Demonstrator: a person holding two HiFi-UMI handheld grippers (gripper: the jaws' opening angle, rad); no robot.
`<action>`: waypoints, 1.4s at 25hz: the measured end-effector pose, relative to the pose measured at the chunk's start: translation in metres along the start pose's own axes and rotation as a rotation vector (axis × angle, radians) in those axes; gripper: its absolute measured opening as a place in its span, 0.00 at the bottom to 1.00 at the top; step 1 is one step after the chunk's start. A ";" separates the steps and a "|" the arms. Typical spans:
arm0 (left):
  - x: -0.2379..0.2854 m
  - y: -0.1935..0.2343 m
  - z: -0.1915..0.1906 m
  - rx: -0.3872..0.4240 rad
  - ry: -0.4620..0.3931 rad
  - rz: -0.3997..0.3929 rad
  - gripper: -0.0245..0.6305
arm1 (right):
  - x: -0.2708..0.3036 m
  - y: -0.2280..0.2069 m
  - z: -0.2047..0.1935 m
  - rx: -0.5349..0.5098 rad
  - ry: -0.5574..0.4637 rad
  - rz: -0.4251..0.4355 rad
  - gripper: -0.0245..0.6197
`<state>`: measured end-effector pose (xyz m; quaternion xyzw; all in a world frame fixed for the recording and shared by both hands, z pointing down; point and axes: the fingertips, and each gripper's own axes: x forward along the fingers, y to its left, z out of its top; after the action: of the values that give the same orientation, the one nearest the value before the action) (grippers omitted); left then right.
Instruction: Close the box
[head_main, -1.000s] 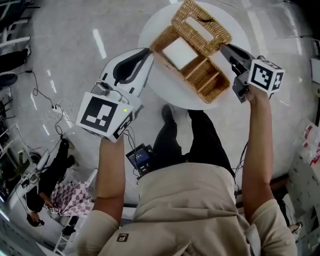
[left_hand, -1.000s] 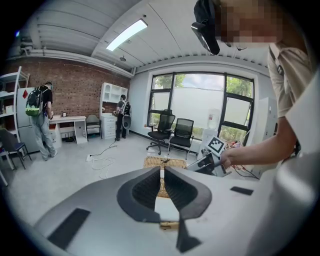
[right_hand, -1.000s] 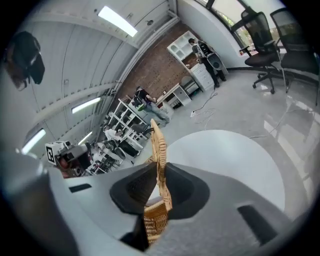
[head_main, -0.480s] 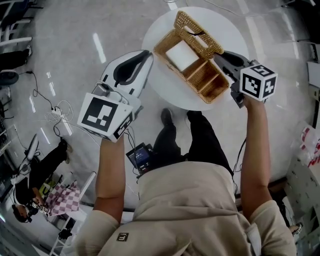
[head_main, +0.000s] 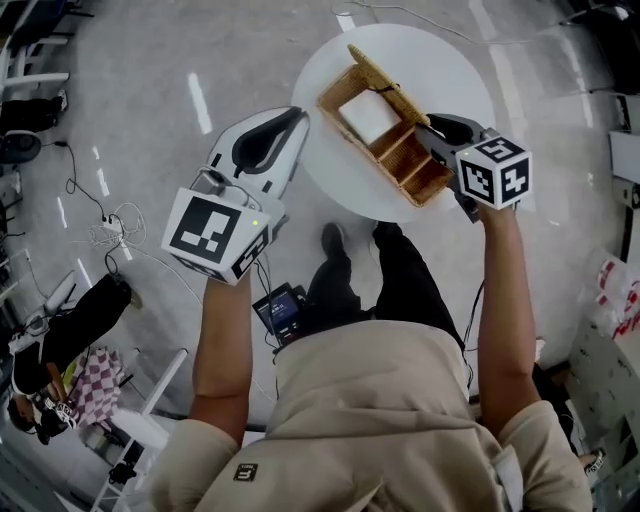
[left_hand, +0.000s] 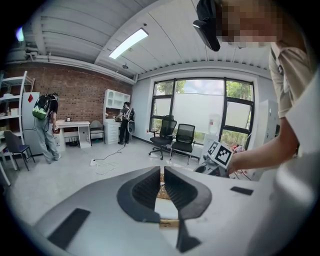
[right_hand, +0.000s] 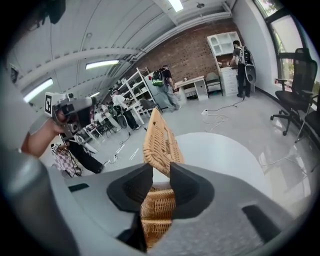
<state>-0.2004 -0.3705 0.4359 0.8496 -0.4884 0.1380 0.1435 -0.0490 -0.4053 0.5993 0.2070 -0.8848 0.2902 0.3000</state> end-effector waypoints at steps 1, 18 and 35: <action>-0.002 -0.001 0.000 0.000 -0.001 0.001 0.07 | 0.001 0.002 -0.001 -0.014 0.010 -0.006 0.19; -0.039 -0.015 0.009 0.001 -0.019 0.022 0.07 | 0.013 0.022 -0.026 -0.223 0.176 -0.103 0.24; -0.083 -0.034 0.028 0.022 -0.053 0.044 0.07 | 0.016 0.023 -0.036 -0.346 0.294 -0.153 0.25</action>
<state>-0.2085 -0.2995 0.3753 0.8435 -0.5091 0.1239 0.1182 -0.0584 -0.3679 0.6245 0.1744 -0.8501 0.1376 0.4775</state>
